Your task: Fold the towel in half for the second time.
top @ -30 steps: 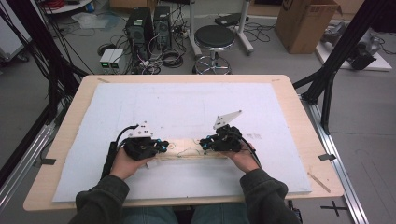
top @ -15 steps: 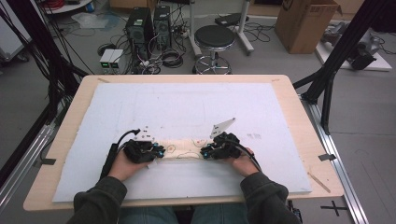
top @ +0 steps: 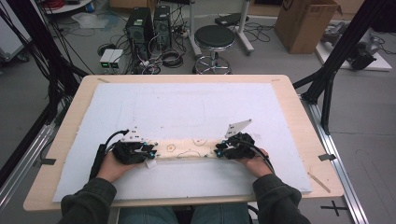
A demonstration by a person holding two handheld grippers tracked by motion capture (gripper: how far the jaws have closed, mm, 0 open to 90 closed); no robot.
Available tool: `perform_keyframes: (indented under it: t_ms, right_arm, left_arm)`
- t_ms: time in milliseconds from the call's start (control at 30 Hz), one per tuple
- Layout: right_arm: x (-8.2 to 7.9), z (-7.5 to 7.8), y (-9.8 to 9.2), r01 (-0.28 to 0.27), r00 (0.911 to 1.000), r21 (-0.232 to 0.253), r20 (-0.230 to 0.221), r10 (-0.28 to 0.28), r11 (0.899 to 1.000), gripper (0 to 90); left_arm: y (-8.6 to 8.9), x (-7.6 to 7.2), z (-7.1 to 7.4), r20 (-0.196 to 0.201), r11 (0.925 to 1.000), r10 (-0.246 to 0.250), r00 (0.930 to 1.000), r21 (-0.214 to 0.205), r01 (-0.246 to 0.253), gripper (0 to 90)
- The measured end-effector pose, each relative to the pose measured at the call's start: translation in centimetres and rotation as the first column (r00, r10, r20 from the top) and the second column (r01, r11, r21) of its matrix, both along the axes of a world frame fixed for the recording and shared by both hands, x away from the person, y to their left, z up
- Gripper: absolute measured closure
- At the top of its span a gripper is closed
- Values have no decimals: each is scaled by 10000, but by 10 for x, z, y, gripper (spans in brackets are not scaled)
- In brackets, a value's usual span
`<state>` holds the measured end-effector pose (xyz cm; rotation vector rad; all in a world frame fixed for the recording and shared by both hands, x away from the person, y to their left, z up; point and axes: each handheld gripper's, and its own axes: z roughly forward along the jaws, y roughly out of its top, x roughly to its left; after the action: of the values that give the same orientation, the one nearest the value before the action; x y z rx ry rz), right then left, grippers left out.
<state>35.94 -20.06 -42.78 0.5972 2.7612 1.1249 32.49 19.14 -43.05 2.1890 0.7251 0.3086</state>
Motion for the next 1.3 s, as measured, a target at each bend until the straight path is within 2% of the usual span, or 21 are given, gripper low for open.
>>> perform_keyframes:
  t_ms: [167, 267, 367, 433, 533, 567, 700, 867, 1000, 1133, 1300]
  right_arm:
    - [-4, -4, -12, 117, 9998, 98, 142, -119, 9999, 651]
    - [-5, -5, -16, 143, 9997, 187, 170, -146, 9997, 637]
    - [-6, -4, -15, 116, 9996, 258, 272, -123, 9996, 605]
    - [-5, 1, -17, 128, 9991, 634, 391, -153, 9979, 586]
    - [-2, 5, -19, 283, 9981, 958, 509, -333, 9950, 551]
    - [0, 5, -20, 345, 9983, 1021, 427, -390, 9942, 541]
    - [3, -1, -17, 426, 9988, 665, 211, -441, 9969, 507]
    - [2, -7, -15, 406, 9985, 217, 355, -413, 9989, 477]
    - [0, -10, -16, 435, 9982, 335, 387, -448, 9985, 470]
    - [-1, -11, -18, 491, 9978, 414, 420, -509, 9979, 465]
    - [-1, -11, -17, 490, 9977, 435, 447, -509, 9979, 460]
  left_arm:
    - [2, -3, -2, 83, 9995, -54, 10000, 313, 51, 682]
    - [3, -4, -1, 156, 9995, -38, 9999, 313, 33, 667]
    - [6, -5, 3, 295, 10000, -6, 9996, -77, 8, 635]
    - [11, -5, 6, 410, 9992, 109, 9991, -379, -93, 624]
    - [16, -4, 7, 408, 9984, 300, 9987, -490, -280, 608]
    - [16, -3, 5, 369, 9990, 287, 9989, -346, -274, 606]
    - [13, -1, -1, 114, 9998, 195, 9997, 50, -195, 580]
    - [12, 1, -4, -47, 9998, 212, 9998, 59, -212, 557]
    - [12, 2, -5, -153, 9997, 237, 9996, 27, -237, 548]
    - [11, 1, -6, -10, 9996, 233, 9997, 150, -233, 543]
    - [11, 1, -4, -20, 9996, 260, 9997, 104, -260, 536]
